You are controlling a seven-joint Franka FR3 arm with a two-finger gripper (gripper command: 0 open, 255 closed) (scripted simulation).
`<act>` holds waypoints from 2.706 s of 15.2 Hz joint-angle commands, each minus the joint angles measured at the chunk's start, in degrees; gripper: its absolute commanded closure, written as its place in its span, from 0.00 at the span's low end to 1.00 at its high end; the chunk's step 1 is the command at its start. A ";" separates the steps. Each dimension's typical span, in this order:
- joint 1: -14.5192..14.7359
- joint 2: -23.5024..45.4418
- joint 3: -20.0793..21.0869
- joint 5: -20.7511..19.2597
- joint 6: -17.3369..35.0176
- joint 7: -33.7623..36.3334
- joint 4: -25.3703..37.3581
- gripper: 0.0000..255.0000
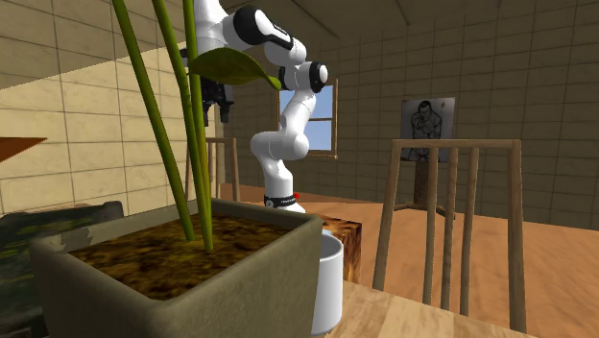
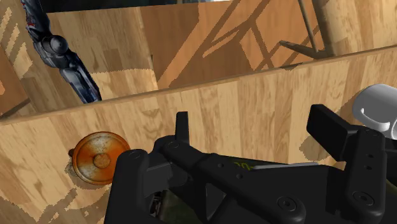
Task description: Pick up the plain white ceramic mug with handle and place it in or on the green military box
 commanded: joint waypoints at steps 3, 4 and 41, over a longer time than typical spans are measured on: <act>0.88 1.26 2.66 1.38 2.19 2.72 -0.36 0.00; 1.30 2.02 3.99 2.02 3.31 4.07 -0.43 0.00; 20.91 76.72 32.35 -33.12 17.33 64.47 54.06 0.00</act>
